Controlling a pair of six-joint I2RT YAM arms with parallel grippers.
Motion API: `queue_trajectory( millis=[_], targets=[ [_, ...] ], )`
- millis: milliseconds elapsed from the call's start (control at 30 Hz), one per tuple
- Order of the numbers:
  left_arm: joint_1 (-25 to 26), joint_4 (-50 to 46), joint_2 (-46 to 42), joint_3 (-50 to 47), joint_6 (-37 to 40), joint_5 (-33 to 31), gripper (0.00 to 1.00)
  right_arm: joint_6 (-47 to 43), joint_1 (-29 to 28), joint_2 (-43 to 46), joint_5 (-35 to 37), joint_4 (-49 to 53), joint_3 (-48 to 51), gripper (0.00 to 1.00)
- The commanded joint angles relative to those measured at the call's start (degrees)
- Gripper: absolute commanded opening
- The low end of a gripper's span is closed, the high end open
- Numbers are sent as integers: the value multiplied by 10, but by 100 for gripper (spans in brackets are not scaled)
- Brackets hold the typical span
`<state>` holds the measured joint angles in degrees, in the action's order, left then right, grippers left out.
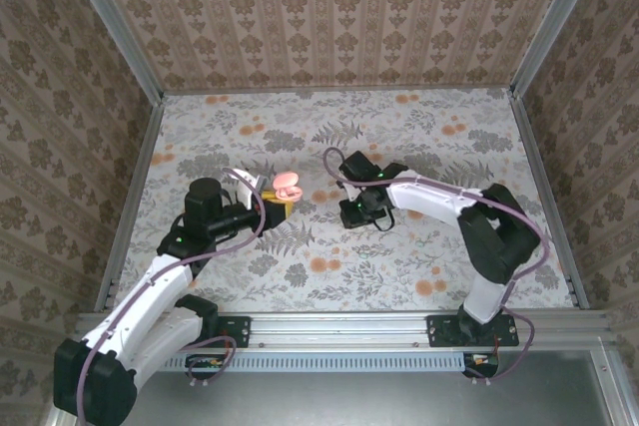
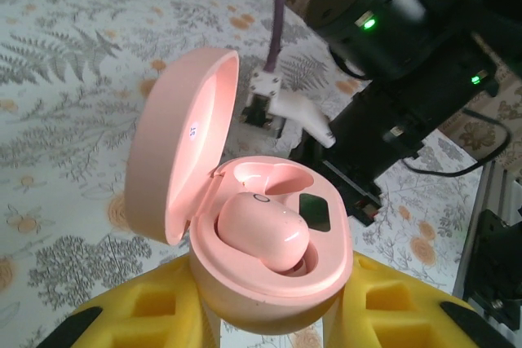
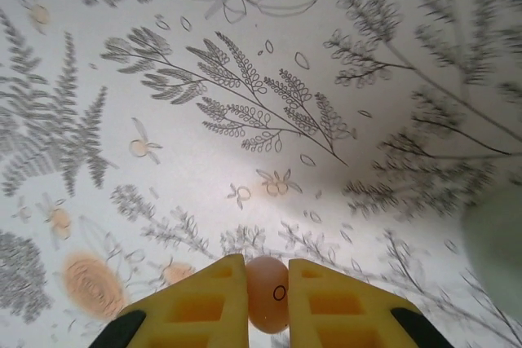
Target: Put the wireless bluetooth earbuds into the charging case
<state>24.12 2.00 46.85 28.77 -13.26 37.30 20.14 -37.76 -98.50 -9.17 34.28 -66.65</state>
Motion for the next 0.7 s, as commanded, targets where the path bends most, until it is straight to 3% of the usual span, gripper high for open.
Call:
queue_trajectory(
  millis=[0,333,667],
  targets=[
    [7,57,-15,-15,26,6,0,16,-5,75,44,58,-30,14],
    [16,83,-3,-11,72,23,0,-3,-60,234,151,101,-104,11],
    [49,82,26,13,84,31,0,-42,-132,192,167,96,-214,11]
  ],
)
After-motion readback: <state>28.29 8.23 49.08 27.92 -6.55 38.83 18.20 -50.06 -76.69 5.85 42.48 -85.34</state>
